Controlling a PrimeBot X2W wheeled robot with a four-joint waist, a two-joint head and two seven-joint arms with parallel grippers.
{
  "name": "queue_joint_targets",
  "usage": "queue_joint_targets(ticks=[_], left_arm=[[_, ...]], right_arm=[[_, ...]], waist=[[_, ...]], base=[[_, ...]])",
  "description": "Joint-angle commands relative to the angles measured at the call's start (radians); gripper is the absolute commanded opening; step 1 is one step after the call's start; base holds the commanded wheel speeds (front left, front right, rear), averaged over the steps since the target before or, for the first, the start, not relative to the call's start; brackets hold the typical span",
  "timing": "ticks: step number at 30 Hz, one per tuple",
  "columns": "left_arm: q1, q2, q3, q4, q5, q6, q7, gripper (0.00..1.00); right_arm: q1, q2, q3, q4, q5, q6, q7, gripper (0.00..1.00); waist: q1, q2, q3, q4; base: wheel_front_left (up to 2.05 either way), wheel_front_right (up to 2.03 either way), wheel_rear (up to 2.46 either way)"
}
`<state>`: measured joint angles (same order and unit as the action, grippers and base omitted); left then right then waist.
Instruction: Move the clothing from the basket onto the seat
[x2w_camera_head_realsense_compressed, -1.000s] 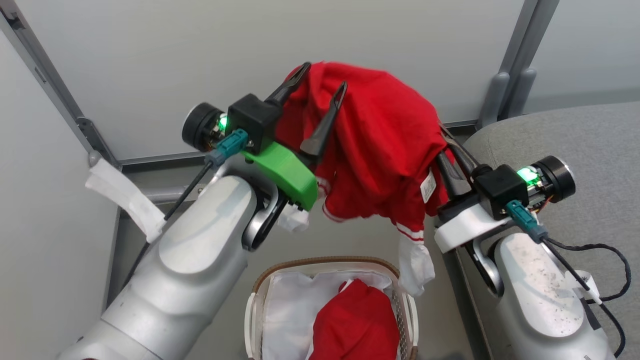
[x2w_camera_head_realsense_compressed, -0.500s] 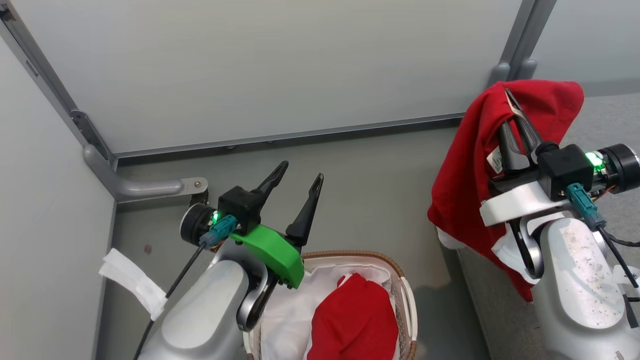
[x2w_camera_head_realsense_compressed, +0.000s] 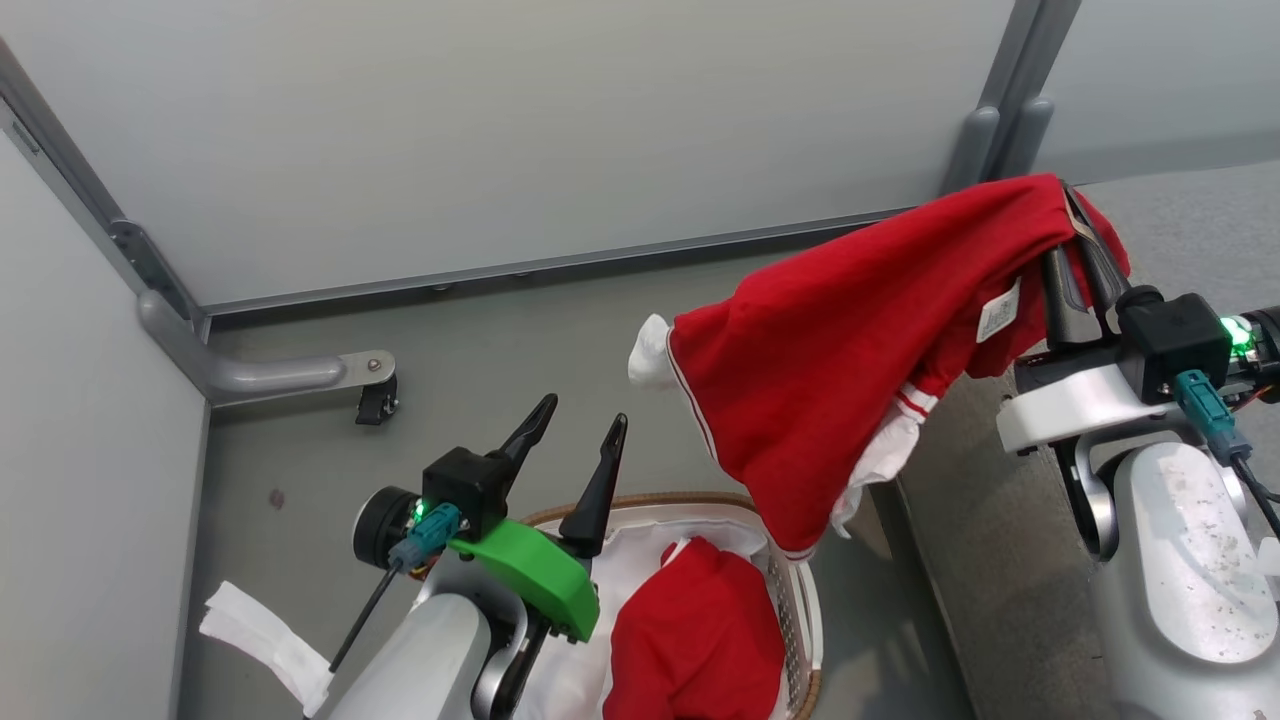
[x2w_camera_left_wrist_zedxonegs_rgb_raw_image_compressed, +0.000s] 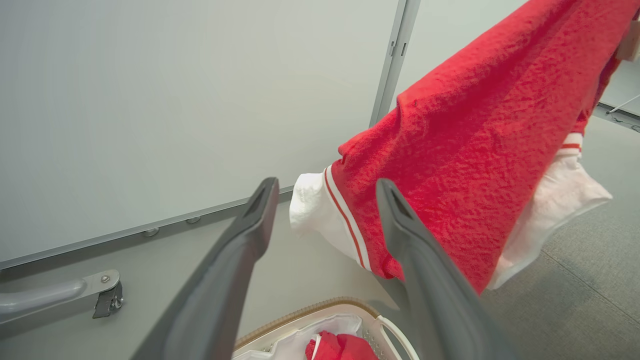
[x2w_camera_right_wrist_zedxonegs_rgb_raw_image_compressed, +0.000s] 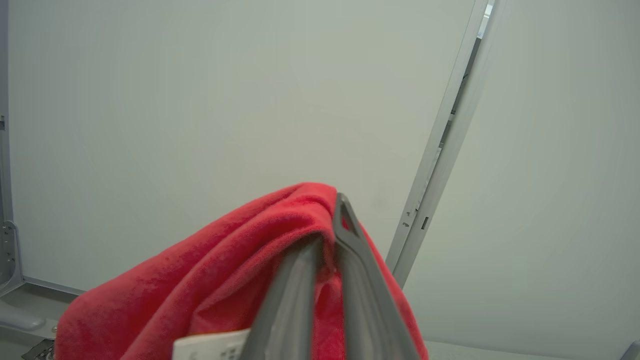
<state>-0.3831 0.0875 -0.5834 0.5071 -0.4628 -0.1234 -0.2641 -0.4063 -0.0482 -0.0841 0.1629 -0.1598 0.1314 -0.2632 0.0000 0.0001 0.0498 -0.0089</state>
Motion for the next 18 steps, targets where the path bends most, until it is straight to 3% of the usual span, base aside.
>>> queue_joint_targets(ticks=[1,18], left_arm=[[0.02,-0.004,0.009,-0.006,0.016,-0.004,0.0,1.0],[0.005,-0.028,-0.033,-0.05,0.057,-0.008,0.0,1.0]], right_arm=[[-0.001,-0.004,-0.01,-0.004,-0.002,-0.001,-0.002,0.0],[0.014,-0.003,-0.134,-0.052,-0.026,-0.001,-0.002,0.0]], waist=[[0.0,-0.0001,0.006,-0.018],[0.0,-0.0001,0.086,-0.274]], base=[[0.0,0.0,0.0],[0.0,0.0,0.0]])
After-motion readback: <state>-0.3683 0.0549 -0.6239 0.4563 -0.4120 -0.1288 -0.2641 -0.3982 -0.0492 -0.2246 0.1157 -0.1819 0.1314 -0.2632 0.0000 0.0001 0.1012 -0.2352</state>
